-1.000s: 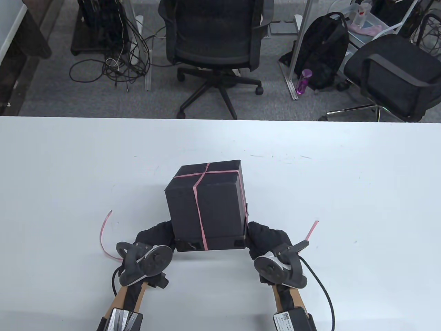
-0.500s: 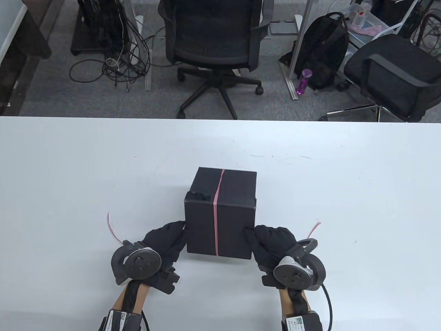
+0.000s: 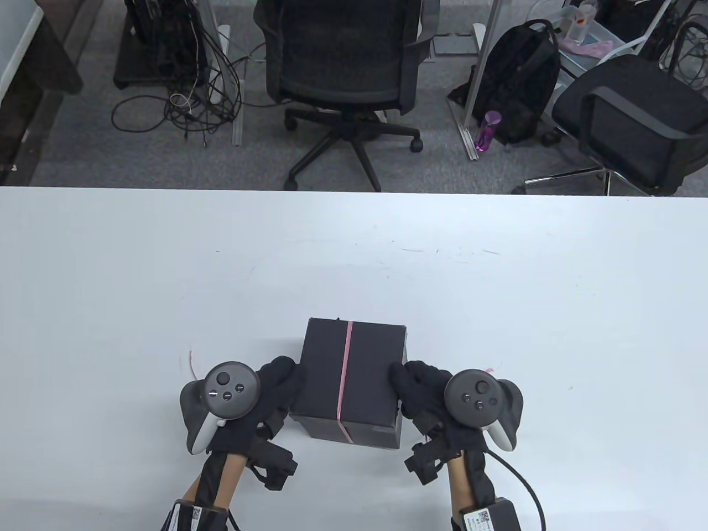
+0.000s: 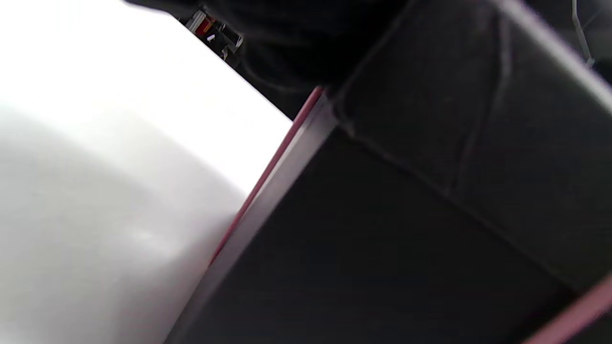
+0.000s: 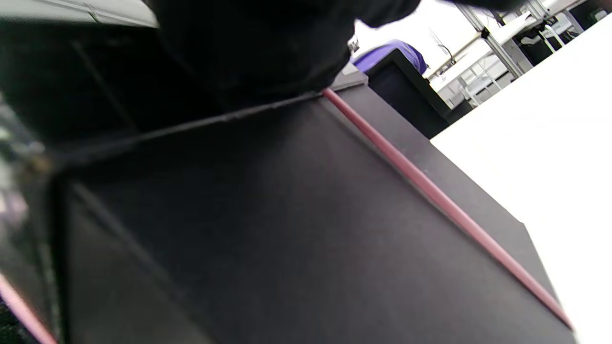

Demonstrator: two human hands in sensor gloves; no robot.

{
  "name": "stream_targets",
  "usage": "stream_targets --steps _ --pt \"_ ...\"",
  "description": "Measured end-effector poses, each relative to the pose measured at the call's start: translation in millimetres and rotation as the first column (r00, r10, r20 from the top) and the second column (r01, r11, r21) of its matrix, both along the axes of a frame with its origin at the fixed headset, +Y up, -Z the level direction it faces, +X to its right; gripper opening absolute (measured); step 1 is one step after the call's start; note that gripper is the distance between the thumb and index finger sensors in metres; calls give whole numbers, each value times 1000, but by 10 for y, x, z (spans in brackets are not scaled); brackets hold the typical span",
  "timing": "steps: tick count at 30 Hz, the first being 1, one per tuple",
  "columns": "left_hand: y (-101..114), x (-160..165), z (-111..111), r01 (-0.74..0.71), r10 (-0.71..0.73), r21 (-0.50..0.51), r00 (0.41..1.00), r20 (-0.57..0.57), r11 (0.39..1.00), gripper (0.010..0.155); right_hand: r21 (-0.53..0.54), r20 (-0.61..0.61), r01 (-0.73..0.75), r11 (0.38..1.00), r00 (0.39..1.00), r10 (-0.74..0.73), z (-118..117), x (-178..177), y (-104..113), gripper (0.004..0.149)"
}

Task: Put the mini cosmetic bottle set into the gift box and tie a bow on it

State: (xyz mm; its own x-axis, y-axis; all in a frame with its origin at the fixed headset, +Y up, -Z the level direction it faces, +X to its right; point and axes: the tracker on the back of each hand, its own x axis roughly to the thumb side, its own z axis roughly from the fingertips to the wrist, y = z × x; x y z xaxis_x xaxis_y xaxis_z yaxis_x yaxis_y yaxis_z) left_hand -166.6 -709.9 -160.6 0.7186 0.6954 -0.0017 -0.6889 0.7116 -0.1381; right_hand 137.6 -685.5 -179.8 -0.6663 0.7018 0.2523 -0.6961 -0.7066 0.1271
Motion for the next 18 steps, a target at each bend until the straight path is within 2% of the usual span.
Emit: stream_targets --steps 5,7,11,18 --pt "17 33 3 1 -1 -9 1000 28 1000 49 -76 -6 -112 991 994 112 -38 20 -40 51" --pt "32 66 19 19 -18 -8 999 40 1000 49 -67 2 -169 983 986 170 -48 35 -57 50" --pt "39 88 39 60 -60 14 998 27 998 49 -66 14 -137 988 990 138 -53 38 -80 50" --pt "22 71 30 18 -18 -12 999 32 1000 49 -80 16 -109 991 994 111 -70 61 -111 50"
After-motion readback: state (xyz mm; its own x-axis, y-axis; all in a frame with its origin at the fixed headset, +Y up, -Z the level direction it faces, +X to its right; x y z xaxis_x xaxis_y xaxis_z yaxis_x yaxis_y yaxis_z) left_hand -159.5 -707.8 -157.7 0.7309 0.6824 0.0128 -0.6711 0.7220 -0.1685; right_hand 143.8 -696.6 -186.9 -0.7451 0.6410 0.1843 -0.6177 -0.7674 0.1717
